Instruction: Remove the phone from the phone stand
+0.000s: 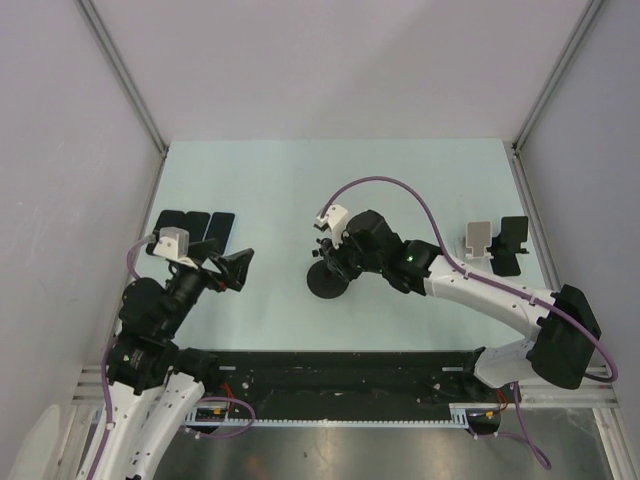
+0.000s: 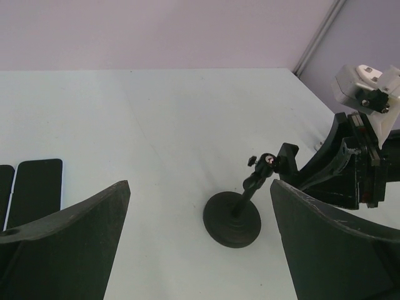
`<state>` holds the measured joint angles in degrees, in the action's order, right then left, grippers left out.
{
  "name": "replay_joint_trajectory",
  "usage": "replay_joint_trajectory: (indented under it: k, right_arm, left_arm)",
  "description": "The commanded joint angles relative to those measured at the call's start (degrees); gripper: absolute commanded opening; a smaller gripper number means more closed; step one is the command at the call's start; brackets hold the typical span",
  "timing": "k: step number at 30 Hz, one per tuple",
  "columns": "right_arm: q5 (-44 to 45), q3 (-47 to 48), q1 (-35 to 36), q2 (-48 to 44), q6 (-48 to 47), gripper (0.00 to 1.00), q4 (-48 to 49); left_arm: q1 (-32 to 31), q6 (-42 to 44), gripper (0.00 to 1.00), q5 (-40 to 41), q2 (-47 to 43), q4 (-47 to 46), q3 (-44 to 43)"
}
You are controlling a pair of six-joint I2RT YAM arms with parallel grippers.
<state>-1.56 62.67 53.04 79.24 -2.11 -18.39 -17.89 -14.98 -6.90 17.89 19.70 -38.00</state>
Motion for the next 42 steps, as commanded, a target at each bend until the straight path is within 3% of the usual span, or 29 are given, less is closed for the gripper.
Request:
replay_joint_trajectory:
  k: [1,4,10,13,18,26,33,42]
  right_arm:
    - [4.5,0.1,0.1,-0.9,1.1,0.31,4.0]
    - [4.6,0.1,0.1,-0.8,1.2,0.39,3.8]
    - [4.2,0.2,0.2,-0.7,1.5,0.38,4.1]
    - [3.8,0.5,0.2,-0.6,1.8,0.33,4.8]
    - [4.5,1.6,0.3,-0.1,1.8,0.01,4.0]
    - [14.6,1.6,-0.6,-5.8,4.4,0.0,-0.2]
    - [24.4,-0.3,-7.9,-11.4,6.5,0.0,-4.4]
    - [20.7,-8.4,-23.4,-21.7,8.7,0.0,-2.3]
  left_arm:
    - [-0.3,0.4,1.0,-1.8,-0.7,-1.9,0.7]
    - [-0.3,0.2,1.0,-1.7,-0.7,-2.0,0.7]
    - [-0.3,0.1,1.0,-1.1,-0.8,-2.0,1.1]
    - [-0.3,-0.2,1.0,0.3,-0.8,-2.0,1.0]
    - [-0.3,0.1,1.0,1.7,-1.0,-1.9,0.6]
    - [-0.3,0.4,1.0,4.4,-1.3,-1.7,0.2]
    - [-0.3,-1.4,1.0,9.1,-1.7,-1.0,0.5]
    - [-0.3,-4.6,1.0,10.8,-3.7,0.0,0.6]
